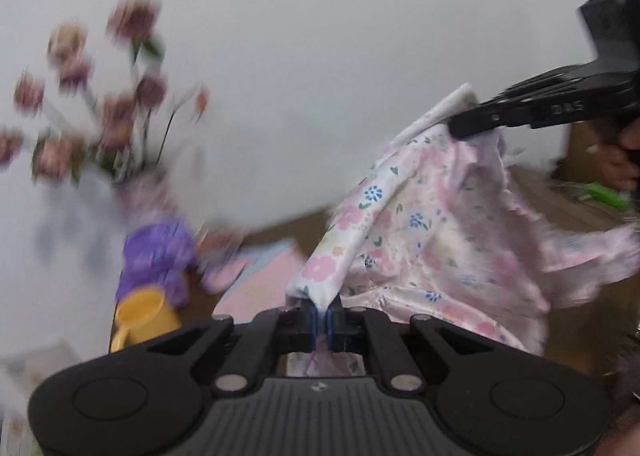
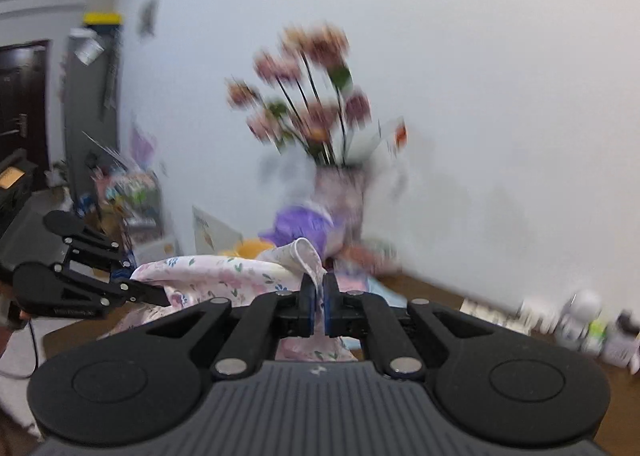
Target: Fold clothes
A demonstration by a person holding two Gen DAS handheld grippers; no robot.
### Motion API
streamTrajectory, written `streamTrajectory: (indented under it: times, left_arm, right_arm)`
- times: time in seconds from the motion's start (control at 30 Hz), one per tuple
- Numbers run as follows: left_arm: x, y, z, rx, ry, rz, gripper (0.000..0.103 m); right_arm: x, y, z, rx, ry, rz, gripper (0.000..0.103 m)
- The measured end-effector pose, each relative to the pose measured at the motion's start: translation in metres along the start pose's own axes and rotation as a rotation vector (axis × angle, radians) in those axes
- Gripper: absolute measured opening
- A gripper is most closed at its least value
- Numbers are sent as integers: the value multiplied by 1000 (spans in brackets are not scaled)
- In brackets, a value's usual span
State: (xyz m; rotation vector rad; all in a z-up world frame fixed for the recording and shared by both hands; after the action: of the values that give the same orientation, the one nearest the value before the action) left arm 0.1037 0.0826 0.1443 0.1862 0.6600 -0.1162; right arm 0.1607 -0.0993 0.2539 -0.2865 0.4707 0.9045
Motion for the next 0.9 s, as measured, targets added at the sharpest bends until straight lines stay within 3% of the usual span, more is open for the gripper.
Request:
streamTrajectory:
  times: [0.17, 0.27, 0.3, 0.33, 0.37, 0.43, 0.5, 0.57, 0.63, 0.77, 0.9]
  left_arm:
    - [109, 31, -23, -112, 219, -5, 7]
    - [147, 51, -39, -178, 271, 25, 22]
    - [153, 59, -43, -199, 271, 55, 39]
    - [151, 65, -45, -205, 248, 78, 48]
    - [146, 70, -46, -206, 217, 100, 60]
    - [134, 81, -48, -197, 152, 140, 67]
    - [111, 88, -47, -154, 81, 178, 73]
    - [88, 83, -49, -89, 20, 153, 75]
    - [67, 67, -55, -9, -12, 61, 80]
    - [48, 17, -74, 162, -14, -102, 82]
    - [67, -20, -85, 297, 41, -91, 82]
  right_arm:
    - [138, -28, -28, 95, 236, -28, 3]
    - [200, -47, -51, 192, 309, -40, 8]
    - [214, -53, -59, 226, 320, -49, 12]
    - [221, -58, -65, 257, 324, -62, 25]
    - [225, -63, -69, 281, 318, -72, 46]
    - [218, -72, -74, 290, 284, -80, 65]
    - [198, -79, -78, 265, 233, -92, 70]
    - [170, -80, -82, 227, 186, -91, 72]
    - [142, -73, -90, 151, 158, -70, 73]
    - [105, -32, -125, -57, 215, -9, 74]
    - [103, -3, -159, -154, 304, 21, 74]
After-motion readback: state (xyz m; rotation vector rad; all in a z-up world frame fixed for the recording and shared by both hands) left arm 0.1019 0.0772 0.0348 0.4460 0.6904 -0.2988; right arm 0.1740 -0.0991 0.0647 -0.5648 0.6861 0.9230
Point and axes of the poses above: each gripper's, at about its wrist camera, not at the fingertips, and x roughly the way its jaws point, y to its left, z to its top, the point moved 5 cm from there along x, roughly the way its jaws point, and after that the axes turned 5 degrees about y, right-handed, at the moved point
